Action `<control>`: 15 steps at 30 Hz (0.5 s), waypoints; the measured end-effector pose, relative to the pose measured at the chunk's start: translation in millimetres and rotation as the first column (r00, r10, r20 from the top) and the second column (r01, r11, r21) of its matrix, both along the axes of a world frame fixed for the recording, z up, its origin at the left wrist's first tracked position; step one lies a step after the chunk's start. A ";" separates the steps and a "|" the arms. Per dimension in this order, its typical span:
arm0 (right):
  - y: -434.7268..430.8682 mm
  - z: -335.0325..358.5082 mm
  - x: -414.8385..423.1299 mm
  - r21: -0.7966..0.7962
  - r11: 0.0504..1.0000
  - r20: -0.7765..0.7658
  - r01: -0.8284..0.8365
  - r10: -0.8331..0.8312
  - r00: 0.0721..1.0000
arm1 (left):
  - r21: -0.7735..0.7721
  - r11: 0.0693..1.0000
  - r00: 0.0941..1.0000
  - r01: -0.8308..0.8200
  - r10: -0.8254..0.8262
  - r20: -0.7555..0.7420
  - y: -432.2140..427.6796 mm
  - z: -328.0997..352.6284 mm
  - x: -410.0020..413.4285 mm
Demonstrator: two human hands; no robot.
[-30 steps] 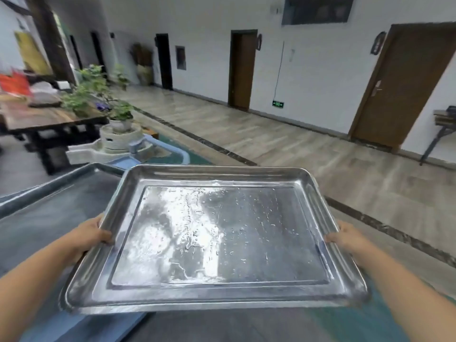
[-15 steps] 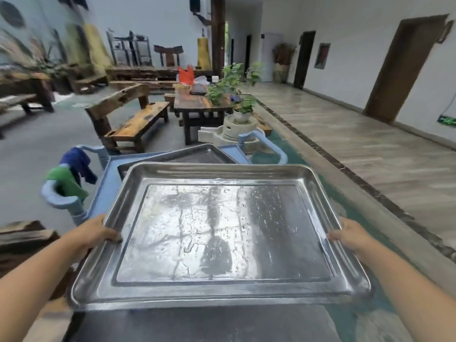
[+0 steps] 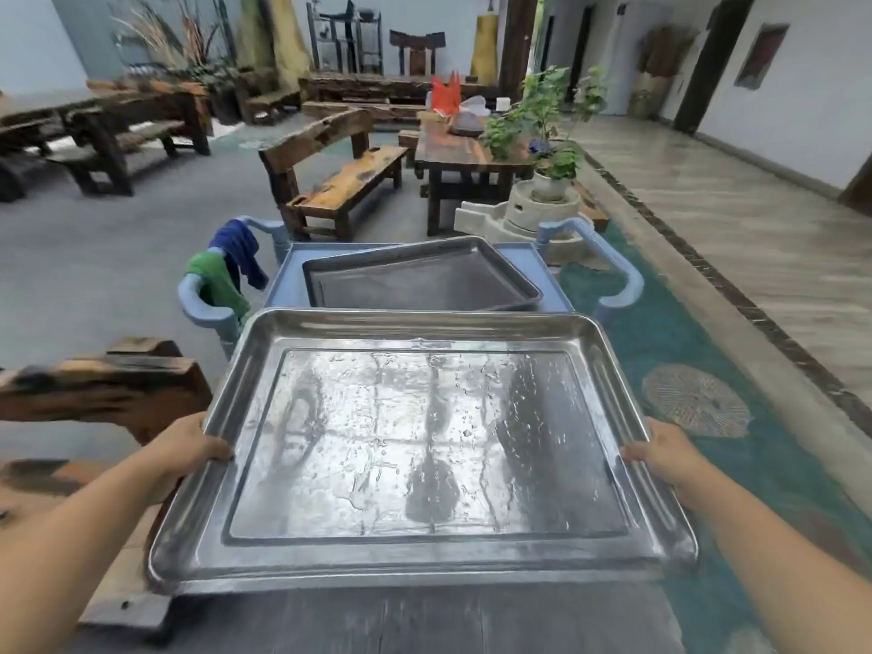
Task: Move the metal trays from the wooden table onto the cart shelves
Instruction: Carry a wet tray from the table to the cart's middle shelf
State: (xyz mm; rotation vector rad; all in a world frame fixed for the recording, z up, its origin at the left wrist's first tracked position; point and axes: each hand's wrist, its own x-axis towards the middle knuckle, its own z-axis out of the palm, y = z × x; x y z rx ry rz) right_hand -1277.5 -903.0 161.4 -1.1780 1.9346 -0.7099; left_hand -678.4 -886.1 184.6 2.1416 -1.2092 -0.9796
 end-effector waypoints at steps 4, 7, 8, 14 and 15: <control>8.6 -43.3 3.5 0.108 0.994 -0.018 0.000 0.002 1.000 | 0.076 0.997 1.000 -0.007 0.006 0.020 4.0 -39.9 3.0; 16.4 -67.5 8.0 0.180 0.984 -0.029 -0.003 0.008 1.000 | 0.130 0.992 0.998 0.005 -0.013 0.055 7.2 -72.2 3.3; 17.6 -74.4 9.1 0.203 0.979 -0.032 -0.001 0.007 0.999 | 0.155 0.988 0.999 0.009 -0.016 0.042 8.1 -83.3 6.3; 13.6 -106.8 22.7 0.320 0.947 -0.039 0.028 -0.016 0.999 | 0.313 0.950 0.999 0.017 -0.027 0.028 3.8 -149.8 43.3; 11.6 -111.5 25.8 0.334 0.942 -0.041 0.032 -0.019 0.999 | 0.339 0.941 1.000 0.027 -0.029 0.002 0.2 -161.1 49.5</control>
